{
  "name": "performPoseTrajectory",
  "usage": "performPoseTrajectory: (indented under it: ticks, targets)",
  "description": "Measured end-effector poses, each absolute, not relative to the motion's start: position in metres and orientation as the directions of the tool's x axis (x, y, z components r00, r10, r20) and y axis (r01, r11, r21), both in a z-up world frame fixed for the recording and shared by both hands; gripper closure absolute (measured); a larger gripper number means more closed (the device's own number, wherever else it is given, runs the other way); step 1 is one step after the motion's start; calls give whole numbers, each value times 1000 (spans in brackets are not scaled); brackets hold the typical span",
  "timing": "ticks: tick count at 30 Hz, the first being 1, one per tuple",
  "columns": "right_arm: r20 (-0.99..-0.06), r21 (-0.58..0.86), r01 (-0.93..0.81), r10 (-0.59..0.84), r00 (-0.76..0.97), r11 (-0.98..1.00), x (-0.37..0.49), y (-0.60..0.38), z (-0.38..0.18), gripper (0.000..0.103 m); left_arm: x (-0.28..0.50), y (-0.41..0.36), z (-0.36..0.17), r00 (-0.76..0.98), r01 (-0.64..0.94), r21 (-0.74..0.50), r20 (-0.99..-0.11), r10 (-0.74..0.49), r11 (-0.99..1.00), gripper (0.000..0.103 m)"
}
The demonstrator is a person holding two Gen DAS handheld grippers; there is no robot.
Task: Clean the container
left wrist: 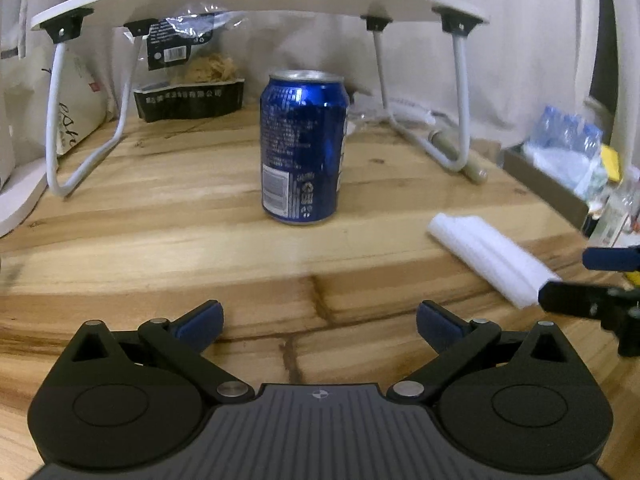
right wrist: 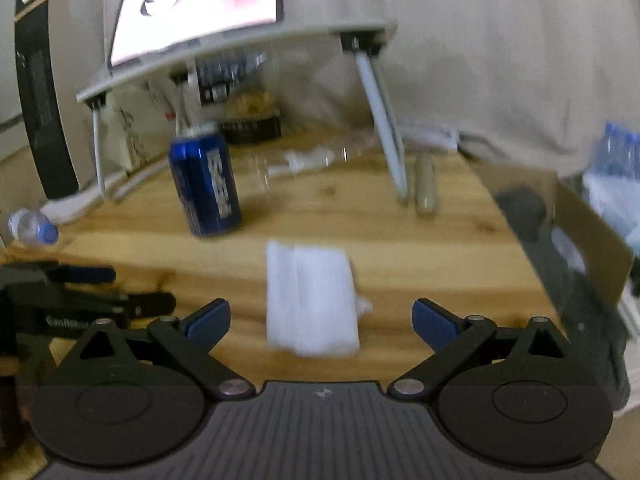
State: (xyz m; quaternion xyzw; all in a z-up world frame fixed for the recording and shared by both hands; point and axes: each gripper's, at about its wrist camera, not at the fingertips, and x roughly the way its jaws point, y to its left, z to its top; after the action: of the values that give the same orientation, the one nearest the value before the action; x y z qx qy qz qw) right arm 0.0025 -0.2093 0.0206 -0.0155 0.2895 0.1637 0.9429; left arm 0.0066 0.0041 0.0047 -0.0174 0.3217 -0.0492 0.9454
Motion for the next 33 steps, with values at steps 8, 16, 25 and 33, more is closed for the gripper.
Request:
performPoseTrajectory:
  ticks: [8, 16, 25, 33]
  targets:
    - [-632, 28, -351, 288, 719, 936, -2, -194, -2, 0, 6, 2, 2, 772, 32, -15, -635, -34, 999, 0]
    - [-631, -11, -290, 219, 744, 957, -5, -191, -4, 0, 2, -1, 2, 772, 53, -5, -634, -44, 999, 0]
    - [-620, -18, -260, 193, 760, 966, -6, -192, -6, 0, -2, -13, 2, 769, 76, -15, -636, -68, 997, 0]
    - [-619, -6, -262, 202, 759, 965, -3, -190, -7, 0, -4, -15, 2, 769, 78, -16, -635, -71, 997, 0]
